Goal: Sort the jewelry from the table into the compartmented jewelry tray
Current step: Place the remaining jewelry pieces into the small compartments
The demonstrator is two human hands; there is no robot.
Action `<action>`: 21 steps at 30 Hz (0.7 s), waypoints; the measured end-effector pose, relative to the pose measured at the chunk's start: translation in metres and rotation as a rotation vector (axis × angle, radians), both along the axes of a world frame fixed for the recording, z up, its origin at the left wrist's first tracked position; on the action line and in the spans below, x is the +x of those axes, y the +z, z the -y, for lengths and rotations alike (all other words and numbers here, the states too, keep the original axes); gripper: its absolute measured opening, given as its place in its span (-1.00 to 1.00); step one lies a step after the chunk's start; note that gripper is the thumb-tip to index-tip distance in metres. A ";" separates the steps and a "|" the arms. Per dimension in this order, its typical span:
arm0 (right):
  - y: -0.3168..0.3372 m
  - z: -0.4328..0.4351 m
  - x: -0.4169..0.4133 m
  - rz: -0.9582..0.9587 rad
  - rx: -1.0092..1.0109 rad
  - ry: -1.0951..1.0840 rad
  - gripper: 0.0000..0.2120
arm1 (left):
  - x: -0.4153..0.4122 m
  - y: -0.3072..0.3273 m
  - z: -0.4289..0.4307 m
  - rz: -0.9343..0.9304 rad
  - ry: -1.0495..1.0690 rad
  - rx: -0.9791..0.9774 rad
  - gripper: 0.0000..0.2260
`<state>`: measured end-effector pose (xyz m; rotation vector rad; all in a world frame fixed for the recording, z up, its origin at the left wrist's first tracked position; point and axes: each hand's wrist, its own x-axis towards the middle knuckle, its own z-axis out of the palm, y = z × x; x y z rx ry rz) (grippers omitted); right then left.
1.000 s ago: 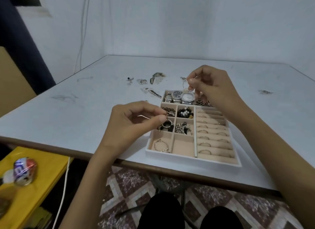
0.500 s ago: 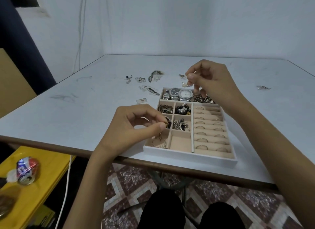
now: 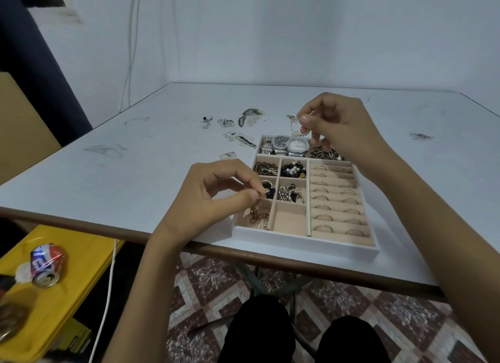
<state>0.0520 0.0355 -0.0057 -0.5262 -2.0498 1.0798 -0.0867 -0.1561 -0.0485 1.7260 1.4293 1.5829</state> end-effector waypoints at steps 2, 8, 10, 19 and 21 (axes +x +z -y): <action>0.000 0.000 0.000 0.003 0.001 -0.002 -0.92 | 0.000 0.000 -0.001 -0.043 -0.009 0.009 -0.93; 0.000 0.000 0.000 0.021 0.005 -0.010 -0.95 | 0.000 0.001 -0.001 -0.153 -0.006 -0.023 -0.88; 0.001 0.000 0.000 0.023 0.002 -0.012 -0.96 | 0.000 0.000 -0.001 -0.181 -0.005 -0.039 -0.86; 0.003 0.001 0.002 0.023 -0.010 -0.001 -0.96 | 0.000 0.000 -0.003 -0.164 0.070 -0.083 -0.83; 0.004 0.002 0.002 0.027 -0.016 0.005 -0.96 | -0.004 -0.003 -0.005 -0.168 0.240 -0.047 -0.78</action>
